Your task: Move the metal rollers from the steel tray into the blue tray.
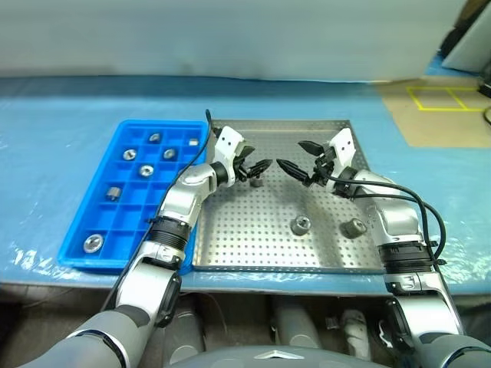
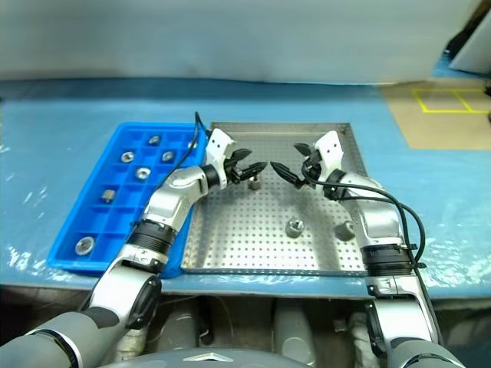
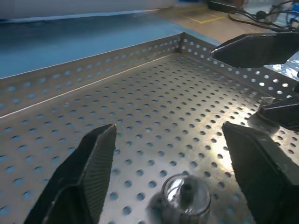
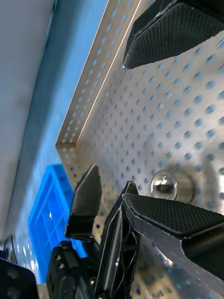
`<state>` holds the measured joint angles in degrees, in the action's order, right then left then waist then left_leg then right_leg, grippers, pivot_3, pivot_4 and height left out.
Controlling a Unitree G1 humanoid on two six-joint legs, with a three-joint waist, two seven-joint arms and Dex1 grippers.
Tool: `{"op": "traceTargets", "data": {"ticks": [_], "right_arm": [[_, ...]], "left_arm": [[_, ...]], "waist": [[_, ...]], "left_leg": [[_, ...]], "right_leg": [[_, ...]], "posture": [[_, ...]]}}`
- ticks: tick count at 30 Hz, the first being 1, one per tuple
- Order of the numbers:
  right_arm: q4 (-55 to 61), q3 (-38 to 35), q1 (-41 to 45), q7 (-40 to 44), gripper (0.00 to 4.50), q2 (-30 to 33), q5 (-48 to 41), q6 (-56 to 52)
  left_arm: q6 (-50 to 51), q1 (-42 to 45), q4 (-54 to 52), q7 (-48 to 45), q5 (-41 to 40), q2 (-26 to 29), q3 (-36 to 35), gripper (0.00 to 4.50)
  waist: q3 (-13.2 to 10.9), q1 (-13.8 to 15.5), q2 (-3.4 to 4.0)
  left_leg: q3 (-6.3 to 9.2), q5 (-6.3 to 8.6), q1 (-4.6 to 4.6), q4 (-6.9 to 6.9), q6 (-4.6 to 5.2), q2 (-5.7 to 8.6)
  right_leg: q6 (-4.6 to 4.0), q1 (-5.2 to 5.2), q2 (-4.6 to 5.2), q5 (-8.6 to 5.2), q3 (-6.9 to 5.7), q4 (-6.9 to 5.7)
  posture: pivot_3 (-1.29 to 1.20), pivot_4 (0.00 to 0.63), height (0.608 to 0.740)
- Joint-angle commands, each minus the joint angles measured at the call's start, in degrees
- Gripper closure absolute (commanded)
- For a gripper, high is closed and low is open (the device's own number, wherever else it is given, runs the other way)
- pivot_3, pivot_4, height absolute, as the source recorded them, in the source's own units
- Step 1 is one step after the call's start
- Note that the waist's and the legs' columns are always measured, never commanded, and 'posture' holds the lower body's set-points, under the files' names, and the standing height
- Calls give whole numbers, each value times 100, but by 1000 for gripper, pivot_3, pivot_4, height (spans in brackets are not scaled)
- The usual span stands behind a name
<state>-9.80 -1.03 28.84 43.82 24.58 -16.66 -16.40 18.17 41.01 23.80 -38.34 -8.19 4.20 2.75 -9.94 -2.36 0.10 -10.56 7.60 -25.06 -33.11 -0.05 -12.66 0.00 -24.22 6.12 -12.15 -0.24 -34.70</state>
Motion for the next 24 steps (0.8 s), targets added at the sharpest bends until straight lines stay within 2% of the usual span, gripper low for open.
{"op": "traceTargets", "data": {"ticks": [1,5,11,20,24], "right_arm": [[-35,57,87,116,0,-37,25,191],[-53,62,133,126,0,-87,29,206],[90,-50,-10,34,0,-37,13,161],[831,-410,-653,-267,0,223,-82,-99],[1261,-534,-996,-440,0,264,-128,-268]], "left_arm": [[56,-3,-356,133,-132,7,-50,16],[173,-102,-479,108,-196,26,40,16],[131,34,-335,-205,-184,-54,361,16],[-384,503,746,-495,90,-281,717,16],[-862,685,1640,-209,478,-357,880,16]], "waist": [[0,158,0],[0,321,0],[0,330,0],[0,281,0],[0,151,0]], "left_leg": [[-2,0,0,0,0,6],[-19,1,4,1,5,24],[-24,7,6,2,-1,31],[-39,7,7,9,1,35],[-44,7,10,11,0,33]], "right_leg": [[0,0,5,0,6,0],[0,-1,10,0,23,-1],[0,-1,14,0,30,-2],[2,-9,14,1,35,2],[3,-11,13,1,38,2]], "posture": [[-241,150,740],[-247,150,740],[-295,150,740],[-413,150,740],[-471,150,740]]}}
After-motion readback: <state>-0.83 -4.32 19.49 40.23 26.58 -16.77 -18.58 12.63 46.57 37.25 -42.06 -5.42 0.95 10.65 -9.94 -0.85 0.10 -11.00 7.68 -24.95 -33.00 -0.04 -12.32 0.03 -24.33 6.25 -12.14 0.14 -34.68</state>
